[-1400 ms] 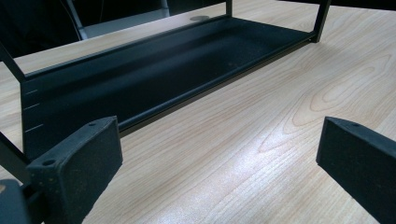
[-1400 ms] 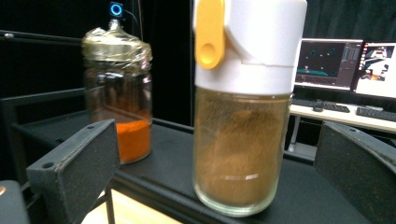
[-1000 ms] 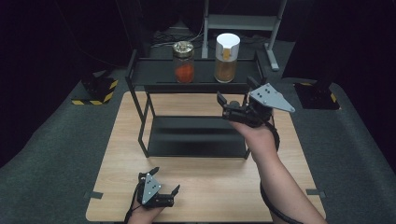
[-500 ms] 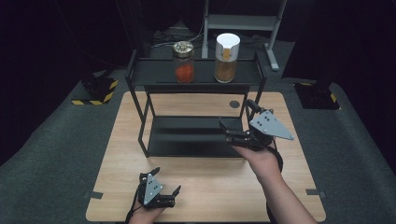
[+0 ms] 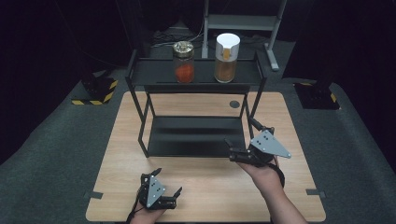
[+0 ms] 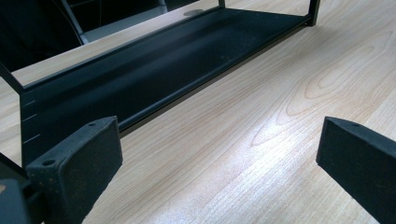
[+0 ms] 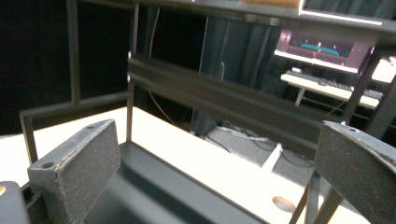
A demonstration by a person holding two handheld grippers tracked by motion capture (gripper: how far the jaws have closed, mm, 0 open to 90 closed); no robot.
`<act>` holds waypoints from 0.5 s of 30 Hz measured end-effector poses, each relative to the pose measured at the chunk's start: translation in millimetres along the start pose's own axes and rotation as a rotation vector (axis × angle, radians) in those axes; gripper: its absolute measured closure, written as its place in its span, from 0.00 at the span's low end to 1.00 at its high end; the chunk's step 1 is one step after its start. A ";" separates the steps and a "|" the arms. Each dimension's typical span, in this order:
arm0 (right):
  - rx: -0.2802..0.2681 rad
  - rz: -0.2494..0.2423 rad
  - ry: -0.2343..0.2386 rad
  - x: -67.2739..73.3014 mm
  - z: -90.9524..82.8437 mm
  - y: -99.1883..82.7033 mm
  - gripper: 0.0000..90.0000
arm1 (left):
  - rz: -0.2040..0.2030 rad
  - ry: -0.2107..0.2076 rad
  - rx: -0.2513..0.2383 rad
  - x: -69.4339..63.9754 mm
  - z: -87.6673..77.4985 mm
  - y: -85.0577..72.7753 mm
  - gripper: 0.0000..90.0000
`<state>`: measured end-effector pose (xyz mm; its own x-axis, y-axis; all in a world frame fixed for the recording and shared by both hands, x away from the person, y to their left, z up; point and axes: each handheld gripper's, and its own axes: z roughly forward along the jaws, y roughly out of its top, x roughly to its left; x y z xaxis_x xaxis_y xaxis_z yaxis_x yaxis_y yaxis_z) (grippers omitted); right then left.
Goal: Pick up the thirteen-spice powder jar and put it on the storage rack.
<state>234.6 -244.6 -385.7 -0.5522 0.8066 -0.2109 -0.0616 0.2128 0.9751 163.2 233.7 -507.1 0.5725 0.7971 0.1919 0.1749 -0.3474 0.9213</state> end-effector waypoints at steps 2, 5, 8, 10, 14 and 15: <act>0.013 -0.003 -0.003 0.7 -1.3 -5.3 0.00 | -0.001 0.000 0.001 0.0 0.2 0.2 0.01; 0.034 0.000 -0.005 1.3 -3.2 -14.0 0.00 | 0.000 -0.001 0.000 0.0 0.1 0.0 0.01; 0.055 -0.006 -0.008 2.4 -5.1 -21.3 0.00 | 0.003 0.000 -0.001 -0.3 0.0 -0.1 0.01; 0.065 -0.007 -0.010 3.0 -6.9 -26.8 0.00 | 0.006 0.000 0.000 -0.5 0.0 0.1 0.01; 0.092 -0.012 -0.009 4.1 -10.6 -37.3 0.00 | 0.007 -0.001 -0.001 -0.4 0.0 0.0 0.01; 0.100 -0.016 -0.010 4.6 -11.5 -39.6 0.00 | 0.006 -0.001 -0.001 -0.3 0.0 -0.2 0.01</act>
<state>224.9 -255.7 -424.4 -0.5432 0.8081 -0.2277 0.0130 0.2792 0.9601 163.0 233.5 -507.3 0.5747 0.7942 0.1973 0.1702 -0.3518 0.9205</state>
